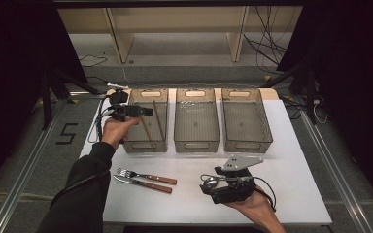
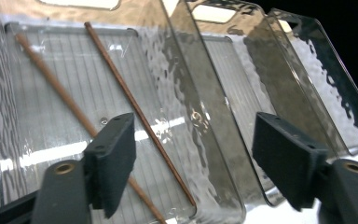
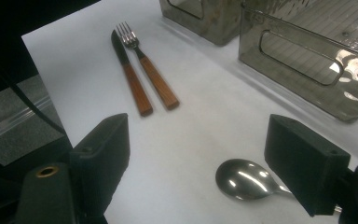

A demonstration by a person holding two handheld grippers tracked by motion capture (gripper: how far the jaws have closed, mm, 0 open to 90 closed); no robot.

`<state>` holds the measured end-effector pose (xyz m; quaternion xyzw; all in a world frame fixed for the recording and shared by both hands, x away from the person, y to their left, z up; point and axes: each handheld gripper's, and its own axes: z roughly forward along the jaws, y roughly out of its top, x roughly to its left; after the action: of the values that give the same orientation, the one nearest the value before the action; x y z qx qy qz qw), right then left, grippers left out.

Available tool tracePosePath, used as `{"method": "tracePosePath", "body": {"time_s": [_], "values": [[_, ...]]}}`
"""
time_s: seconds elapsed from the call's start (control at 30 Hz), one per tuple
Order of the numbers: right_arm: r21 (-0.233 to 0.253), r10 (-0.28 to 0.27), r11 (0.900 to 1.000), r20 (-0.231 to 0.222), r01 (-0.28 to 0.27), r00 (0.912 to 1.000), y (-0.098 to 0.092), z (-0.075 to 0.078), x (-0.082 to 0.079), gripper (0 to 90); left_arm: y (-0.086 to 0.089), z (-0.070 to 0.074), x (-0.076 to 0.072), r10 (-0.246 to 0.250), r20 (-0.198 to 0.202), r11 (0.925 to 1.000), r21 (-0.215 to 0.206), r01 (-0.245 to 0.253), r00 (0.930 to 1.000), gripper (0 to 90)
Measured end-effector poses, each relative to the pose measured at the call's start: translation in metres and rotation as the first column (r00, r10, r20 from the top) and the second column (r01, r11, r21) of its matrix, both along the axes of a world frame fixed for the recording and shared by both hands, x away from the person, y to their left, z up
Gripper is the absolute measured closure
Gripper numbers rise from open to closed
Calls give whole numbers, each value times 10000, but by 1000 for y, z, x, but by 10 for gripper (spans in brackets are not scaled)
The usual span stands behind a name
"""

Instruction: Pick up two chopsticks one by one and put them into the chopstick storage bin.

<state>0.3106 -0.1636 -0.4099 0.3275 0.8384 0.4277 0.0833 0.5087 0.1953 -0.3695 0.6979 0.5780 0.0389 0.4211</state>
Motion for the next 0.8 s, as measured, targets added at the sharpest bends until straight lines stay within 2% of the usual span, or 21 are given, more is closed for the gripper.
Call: {"method": "tracePosePath", "body": {"time_s": [0.03,0.13,0.3,0.37,0.53,0.63,0.7,0.73,0.8], "values": [[-6,-7,10000,4,7,10000,0,0,0,230,-1,3,-5,-174,205,9998,101,172,9996,271],[-11,-16,10000,-8,16,10000,-1,0,0,230,-2,10,-18,-637,493,9979,107,632,9968,253],[-33,-78,10000,-17,78,10000,-3,0,1,230,-2,11,-46,-1273,1046,9919,133,1266,9863,239],[-45,-100,9999,-16,100,9999,-4,-1,1,231,-2,8,-58,-1571,1222,9875,48,1577,9800,235],[-142,-195,9997,52,196,9998,-10,0,4,232,-1,-2,-80,-1942,1481,9803,-75,1974,9697,224],[-208,-312,9993,40,313,9995,-18,1,9,236,0,-9,-89,-2152,1675,9754,-105,2200,9621,220],[-349,-400,9986,38,401,9992,-24,2,12,237,1,-14,-93,-2211,1746,9743,-35,2252,9595,218],[-420,-439,9982,16,439,9990,-28,3,15,237,2,-16,-95,-2184,1787,9745,-128,2242,9594,218],[-554,-398,9977,-5,397,9992,-34,4,18,237,2,-21,-101,-2285,1937,9719,-121,2353,9541,214]]}}
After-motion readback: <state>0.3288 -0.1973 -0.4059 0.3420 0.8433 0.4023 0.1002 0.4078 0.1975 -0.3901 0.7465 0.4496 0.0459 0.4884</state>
